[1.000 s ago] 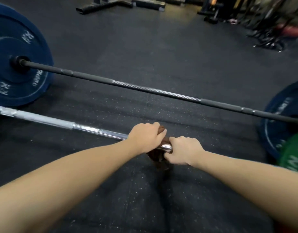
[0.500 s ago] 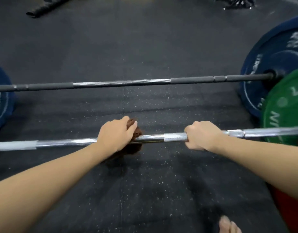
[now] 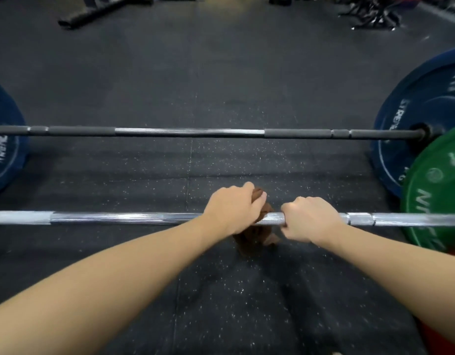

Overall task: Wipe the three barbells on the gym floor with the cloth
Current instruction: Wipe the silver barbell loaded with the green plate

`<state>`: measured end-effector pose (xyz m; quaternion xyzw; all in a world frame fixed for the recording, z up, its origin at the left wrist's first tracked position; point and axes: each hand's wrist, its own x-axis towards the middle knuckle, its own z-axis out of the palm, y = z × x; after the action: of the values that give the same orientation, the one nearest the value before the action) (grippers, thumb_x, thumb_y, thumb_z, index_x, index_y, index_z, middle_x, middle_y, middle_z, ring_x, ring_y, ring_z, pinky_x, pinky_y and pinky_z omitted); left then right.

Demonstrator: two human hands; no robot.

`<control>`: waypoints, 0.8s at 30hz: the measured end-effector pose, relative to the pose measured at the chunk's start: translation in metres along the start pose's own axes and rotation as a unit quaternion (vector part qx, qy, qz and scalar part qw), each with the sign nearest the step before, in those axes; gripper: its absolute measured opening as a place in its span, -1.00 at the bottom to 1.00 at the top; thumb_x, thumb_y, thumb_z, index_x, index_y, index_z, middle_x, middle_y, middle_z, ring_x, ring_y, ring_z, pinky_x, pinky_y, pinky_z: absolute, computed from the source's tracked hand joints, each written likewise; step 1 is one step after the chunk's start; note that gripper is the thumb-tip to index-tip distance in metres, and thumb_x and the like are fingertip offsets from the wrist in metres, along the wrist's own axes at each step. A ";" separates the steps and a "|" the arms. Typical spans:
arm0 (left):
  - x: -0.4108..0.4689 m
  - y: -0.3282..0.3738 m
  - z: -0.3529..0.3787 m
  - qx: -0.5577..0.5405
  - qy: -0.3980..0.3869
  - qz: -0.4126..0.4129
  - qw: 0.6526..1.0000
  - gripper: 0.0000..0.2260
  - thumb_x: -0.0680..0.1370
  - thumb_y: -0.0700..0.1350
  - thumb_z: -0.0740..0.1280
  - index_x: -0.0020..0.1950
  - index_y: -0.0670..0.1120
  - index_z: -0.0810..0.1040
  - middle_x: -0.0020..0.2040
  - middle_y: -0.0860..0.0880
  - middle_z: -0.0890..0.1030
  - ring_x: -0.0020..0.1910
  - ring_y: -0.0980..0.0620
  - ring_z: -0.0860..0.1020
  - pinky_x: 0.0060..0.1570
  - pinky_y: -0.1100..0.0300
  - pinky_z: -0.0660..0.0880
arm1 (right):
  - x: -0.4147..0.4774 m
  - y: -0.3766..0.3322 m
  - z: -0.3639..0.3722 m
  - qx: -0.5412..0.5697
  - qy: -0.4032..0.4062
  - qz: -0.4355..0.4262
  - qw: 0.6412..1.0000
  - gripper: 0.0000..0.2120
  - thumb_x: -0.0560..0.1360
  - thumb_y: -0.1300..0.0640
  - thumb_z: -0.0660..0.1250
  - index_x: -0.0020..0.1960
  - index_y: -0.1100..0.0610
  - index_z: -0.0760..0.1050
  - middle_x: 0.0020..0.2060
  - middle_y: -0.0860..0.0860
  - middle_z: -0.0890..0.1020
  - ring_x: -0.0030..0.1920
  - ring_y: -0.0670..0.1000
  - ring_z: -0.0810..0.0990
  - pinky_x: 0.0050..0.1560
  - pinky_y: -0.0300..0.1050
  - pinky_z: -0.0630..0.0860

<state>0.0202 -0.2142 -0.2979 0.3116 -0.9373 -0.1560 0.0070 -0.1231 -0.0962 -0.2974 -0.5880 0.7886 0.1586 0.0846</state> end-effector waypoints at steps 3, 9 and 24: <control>-0.008 -0.022 -0.008 0.000 -0.008 0.007 1.000 -0.68 0.70 0.20 0.05 0.04 -0.02 0.37 -0.06 -0.13 0.67 -0.05 -0.23 0.59 -0.09 0.01 0.35 | 0.000 0.001 0.003 -0.003 0.006 0.000 1.000 -0.83 0.54 -0.11 0.22 -0.12 -0.03 0.41 -0.34 -0.07 0.41 -0.28 0.10 0.51 -0.22 -0.07 0.43; -0.015 -0.050 -0.021 0.099 -0.027 0.013 0.995 -0.67 0.69 0.23 0.02 0.03 0.00 0.33 -0.06 -0.11 0.67 -0.06 -0.20 0.61 -0.15 0.04 0.33 | 0.000 0.003 0.008 -0.005 0.018 -0.015 1.000 -0.82 0.54 -0.09 0.23 -0.12 0.00 0.40 -0.36 -0.07 0.37 -0.28 0.12 0.49 -0.21 -0.07 0.41; 0.006 0.011 0.006 0.000 -0.013 0.064 0.998 -0.68 0.71 0.18 0.04 0.10 -0.06 0.36 -0.03 -0.19 0.68 -0.07 -0.29 0.58 -0.09 -0.02 0.40 | -0.003 0.005 0.009 0.017 0.044 -0.016 0.999 -0.78 0.52 -0.17 0.21 -0.09 -0.02 0.42 -0.23 -0.05 0.54 -0.13 0.13 0.63 -0.19 -0.06 0.41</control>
<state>0.0086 -0.2078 -0.3013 0.2493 -0.9552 -0.1595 0.0045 -0.1275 -0.0894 -0.3042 -0.6058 0.7845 0.1174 0.0624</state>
